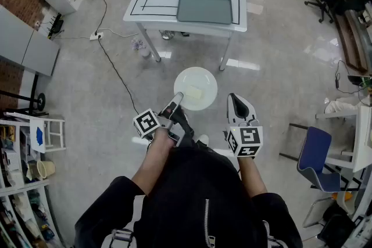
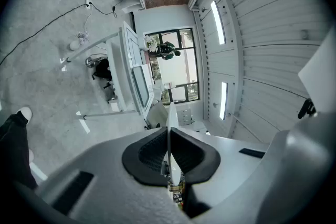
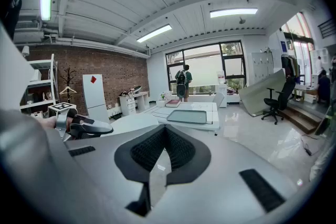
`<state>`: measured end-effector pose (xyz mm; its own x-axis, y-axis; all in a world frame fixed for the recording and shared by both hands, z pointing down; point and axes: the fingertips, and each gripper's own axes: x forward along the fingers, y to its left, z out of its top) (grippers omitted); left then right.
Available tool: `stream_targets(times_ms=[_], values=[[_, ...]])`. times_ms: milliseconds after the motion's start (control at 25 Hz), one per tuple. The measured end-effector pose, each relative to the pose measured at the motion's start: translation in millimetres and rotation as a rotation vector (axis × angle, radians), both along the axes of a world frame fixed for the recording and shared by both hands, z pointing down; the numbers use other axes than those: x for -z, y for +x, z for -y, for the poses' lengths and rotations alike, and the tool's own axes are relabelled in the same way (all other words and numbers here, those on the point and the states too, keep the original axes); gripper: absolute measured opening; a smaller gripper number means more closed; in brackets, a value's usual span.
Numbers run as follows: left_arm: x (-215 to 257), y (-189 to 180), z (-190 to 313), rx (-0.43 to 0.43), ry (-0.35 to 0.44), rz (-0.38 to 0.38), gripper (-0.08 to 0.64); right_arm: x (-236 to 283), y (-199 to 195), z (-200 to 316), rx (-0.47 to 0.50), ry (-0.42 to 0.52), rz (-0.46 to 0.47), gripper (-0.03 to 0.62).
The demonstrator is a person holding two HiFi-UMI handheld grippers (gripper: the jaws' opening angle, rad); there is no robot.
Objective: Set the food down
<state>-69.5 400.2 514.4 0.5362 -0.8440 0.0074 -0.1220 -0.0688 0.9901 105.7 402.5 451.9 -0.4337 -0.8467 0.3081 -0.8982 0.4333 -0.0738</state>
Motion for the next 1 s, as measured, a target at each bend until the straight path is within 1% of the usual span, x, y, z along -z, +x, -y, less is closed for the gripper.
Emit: stream_targets(times_ms=[120,240,400,560,680,880,1000], values=[[-1.6,-1.4,-9.3,0.007,-0.021,0.003,0.014,-2.2,-0.8,-6.8,0.006,-0.014,-0.004,0.008],[-4.0,-3.0,-10.0,0.007,-0.024,0.019,0.014,-2.8,-2.1,-6.5,0.010,-0.015,-0.005,0.008],[-6.2,-4.1,-11.3,0.006,-0.024,0.009,0.014,-6.5,-6.2,-7.7,0.014,-0.019,-0.010,0.008],[-11.2,-6.4,-16.7,0.009,-0.041,0.014,0.014,-8.2,-8.9,-11.6,0.021,-0.024,-0.015,0.008],[-9.0,-6.3,-15.1,0.003,-0.033,0.027,0.014,-6.9,-9.2,-10.5,0.020,-0.021,-0.015,0.008],[-6.8,-4.4,-14.0,0.005,-0.043,0.019,0.014,-1.4,-10.4,-10.6,0.032,-0.002,0.027,0.008],[-2.1,-2.1,-11.4,0.005,-0.035,0.012,0.014,1.4,-8.7,-9.1,0.037,0.006,0.032,0.009]])
